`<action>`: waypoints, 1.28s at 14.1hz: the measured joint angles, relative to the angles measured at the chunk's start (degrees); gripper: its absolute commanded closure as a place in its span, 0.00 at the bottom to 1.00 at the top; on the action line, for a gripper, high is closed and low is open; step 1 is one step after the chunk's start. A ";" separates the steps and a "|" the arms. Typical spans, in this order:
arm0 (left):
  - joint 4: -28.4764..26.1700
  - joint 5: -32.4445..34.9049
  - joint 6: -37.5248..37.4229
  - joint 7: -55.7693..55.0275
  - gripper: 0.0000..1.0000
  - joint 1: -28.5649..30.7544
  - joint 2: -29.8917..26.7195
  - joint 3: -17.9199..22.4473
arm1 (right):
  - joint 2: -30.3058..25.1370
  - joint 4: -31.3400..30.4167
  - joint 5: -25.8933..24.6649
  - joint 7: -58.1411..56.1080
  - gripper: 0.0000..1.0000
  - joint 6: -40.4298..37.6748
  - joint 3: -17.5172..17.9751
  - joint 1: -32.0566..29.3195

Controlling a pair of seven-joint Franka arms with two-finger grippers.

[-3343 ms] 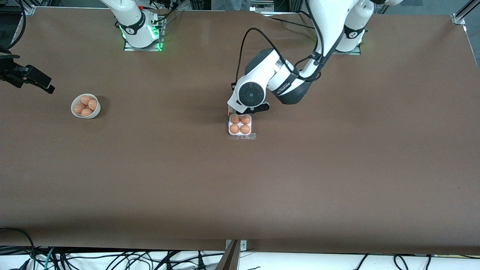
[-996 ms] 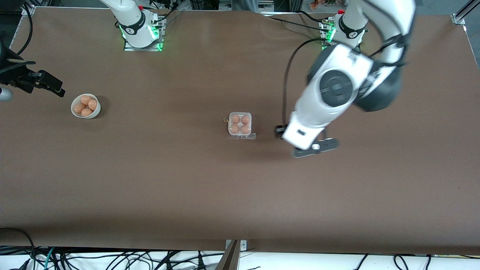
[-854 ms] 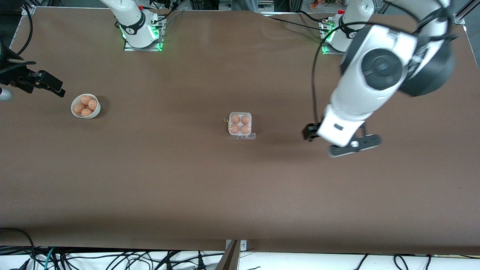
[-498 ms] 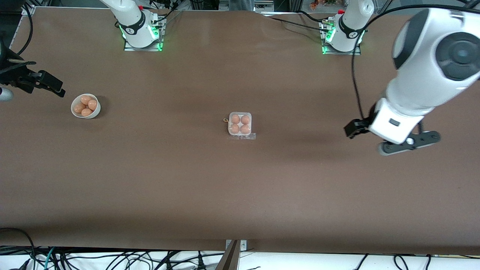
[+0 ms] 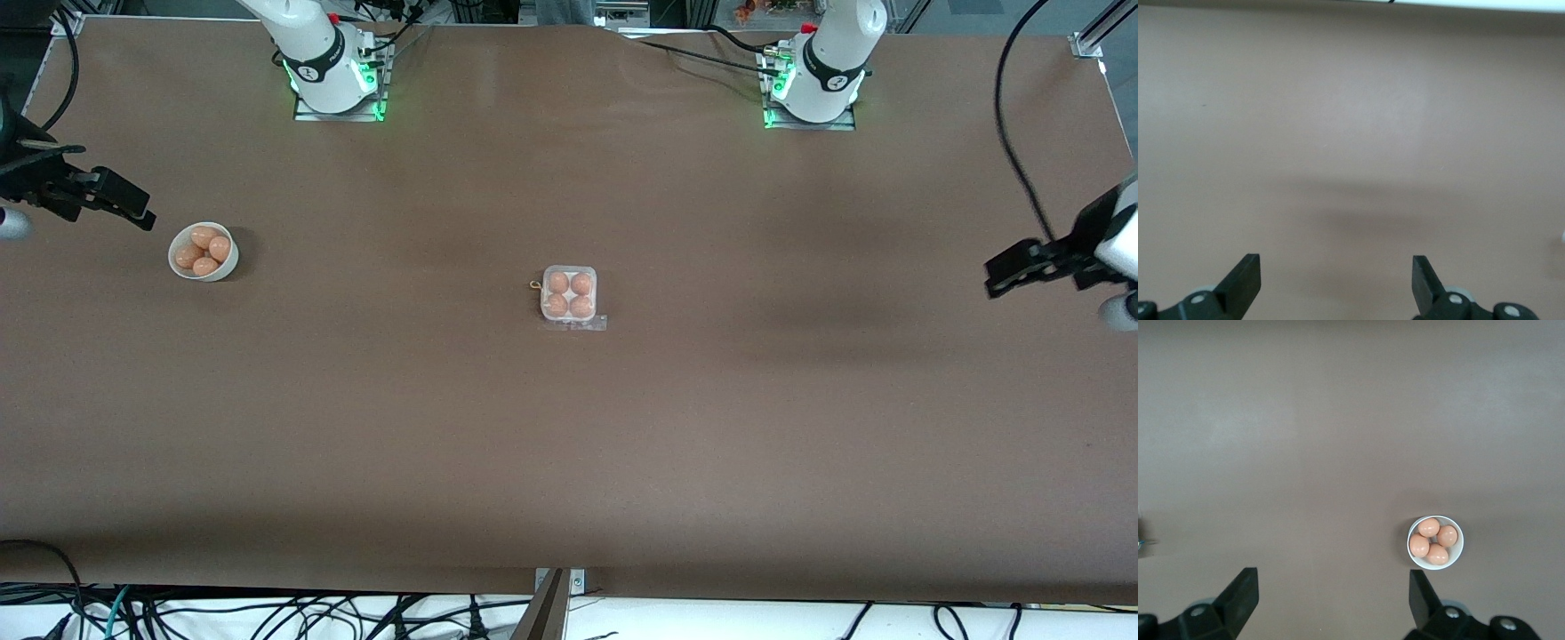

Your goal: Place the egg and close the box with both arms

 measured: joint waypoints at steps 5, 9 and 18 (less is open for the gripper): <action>-11.81 -4.11 2.25 2.79 0.00 1.60 -8.37 1.87 | 0.00 0.00 0.01 0.00 0.00 0.00 0.00 -0.01; -17.05 -5.76 4.97 2.79 0.00 1.13 -10.65 1.67 | 0.00 0.00 0.01 0.00 0.00 0.00 -0.01 -0.02; -20.78 -6.82 6.54 2.83 0.00 0.12 -12.06 1.69 | 0.00 0.00 0.01 0.00 0.00 0.00 -0.01 -0.02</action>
